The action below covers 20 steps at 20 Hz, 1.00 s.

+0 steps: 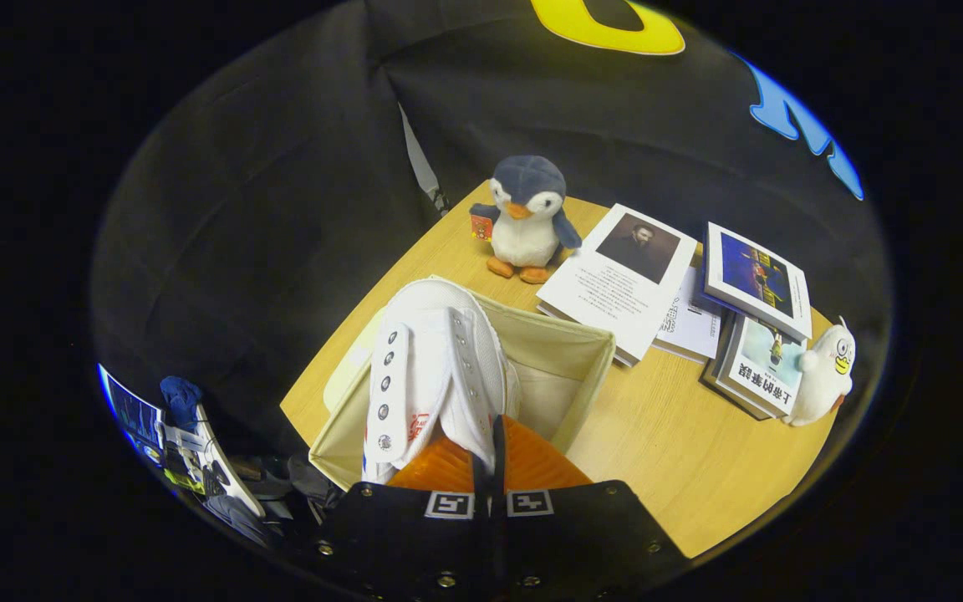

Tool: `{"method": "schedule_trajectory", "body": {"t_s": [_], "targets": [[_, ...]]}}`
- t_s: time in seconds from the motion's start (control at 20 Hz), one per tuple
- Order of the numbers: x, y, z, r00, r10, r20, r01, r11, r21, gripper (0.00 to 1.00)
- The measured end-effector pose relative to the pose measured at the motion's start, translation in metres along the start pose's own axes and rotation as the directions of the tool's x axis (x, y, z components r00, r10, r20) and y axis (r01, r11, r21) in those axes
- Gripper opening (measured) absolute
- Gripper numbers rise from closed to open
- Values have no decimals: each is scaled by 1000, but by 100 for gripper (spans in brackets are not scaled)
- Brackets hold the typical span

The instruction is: Open the storage box then place both shoes into the box .Put the left shoe in first, then the right shoe, with the right side of both shoes facing outward in a uniform manner.

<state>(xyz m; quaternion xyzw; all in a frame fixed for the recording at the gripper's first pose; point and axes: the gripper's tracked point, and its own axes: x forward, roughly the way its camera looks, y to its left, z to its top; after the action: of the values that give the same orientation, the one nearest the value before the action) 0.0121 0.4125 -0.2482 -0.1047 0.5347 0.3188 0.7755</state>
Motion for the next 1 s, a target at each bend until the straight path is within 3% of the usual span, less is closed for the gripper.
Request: {"method": "schedule_trajectory", "body": {"t_s": [0.1, 0.2, 0.4, 0.6, 0.75, 0.9, 1.0], "targets": [[8, 4, 1, 1000, 2, -5, -2, 1000, -15, 0], [14, 22, -1, 997, 76, -15, -76, 997, -11, 17], [2, 10, 13, 997, 24, 70, -19, 996, -83, 98], [-34, -6, 23, 983, 6, 185, 12, 996, -94, 99], [-72, -31, 27, 948, -39, 316, 55, 998, -44, 99], [-120, -65, 26, 877, -128, 463, 133, 991, 21, 99], [-157, -88, 29, 809, -189, 557, 184, 981, 67, 98]]}}
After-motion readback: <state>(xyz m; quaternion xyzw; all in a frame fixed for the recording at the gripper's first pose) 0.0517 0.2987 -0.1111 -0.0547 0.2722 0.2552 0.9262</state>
